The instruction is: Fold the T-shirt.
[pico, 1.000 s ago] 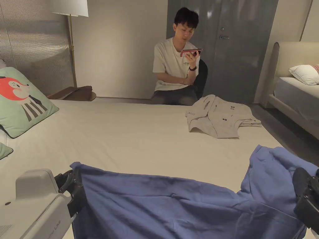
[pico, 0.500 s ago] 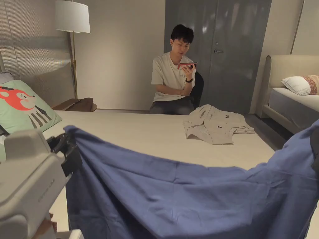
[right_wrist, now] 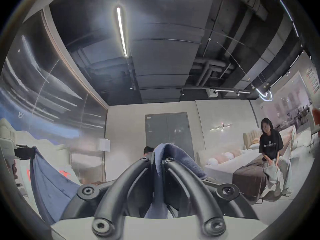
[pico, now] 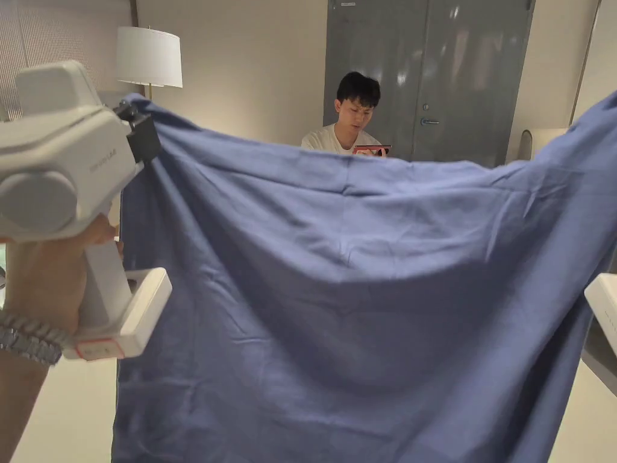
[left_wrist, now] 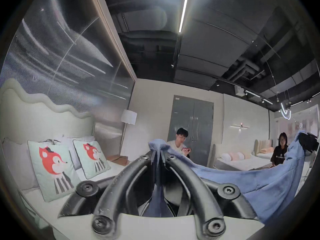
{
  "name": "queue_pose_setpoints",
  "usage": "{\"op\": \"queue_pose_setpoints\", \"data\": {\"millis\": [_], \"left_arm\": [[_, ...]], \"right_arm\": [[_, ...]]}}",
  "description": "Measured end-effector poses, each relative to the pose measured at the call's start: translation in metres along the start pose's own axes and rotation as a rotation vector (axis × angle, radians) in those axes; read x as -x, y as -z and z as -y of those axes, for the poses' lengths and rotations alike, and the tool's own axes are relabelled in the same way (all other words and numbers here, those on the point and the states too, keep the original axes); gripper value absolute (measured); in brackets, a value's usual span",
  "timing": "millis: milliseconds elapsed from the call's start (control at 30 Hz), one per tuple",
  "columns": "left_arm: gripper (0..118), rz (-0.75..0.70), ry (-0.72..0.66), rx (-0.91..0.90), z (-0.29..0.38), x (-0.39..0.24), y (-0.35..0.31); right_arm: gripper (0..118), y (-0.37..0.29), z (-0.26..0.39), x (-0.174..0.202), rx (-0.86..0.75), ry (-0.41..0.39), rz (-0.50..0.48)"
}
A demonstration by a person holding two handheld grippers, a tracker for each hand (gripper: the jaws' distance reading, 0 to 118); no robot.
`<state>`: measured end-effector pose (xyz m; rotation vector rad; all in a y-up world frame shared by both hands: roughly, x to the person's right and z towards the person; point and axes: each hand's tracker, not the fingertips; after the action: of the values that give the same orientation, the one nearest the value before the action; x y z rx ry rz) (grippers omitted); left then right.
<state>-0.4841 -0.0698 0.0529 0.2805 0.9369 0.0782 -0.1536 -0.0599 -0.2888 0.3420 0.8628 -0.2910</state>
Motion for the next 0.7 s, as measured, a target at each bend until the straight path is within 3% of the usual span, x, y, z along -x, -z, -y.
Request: {"op": "queue_pose_setpoints", "data": {"millis": [267, 700], "left_arm": [[2, -0.019, 0.01, 0.009, -0.031, 0.002, 0.089], [3, -0.064, -0.012, 0.031, -0.005, -0.001, 0.211]], "right_arm": [[6, 0.109, 0.0, -0.002, 0.032, -0.02, 0.038], [6, 0.223, 0.029, 0.021, 0.039, -0.118, 0.078]]}}
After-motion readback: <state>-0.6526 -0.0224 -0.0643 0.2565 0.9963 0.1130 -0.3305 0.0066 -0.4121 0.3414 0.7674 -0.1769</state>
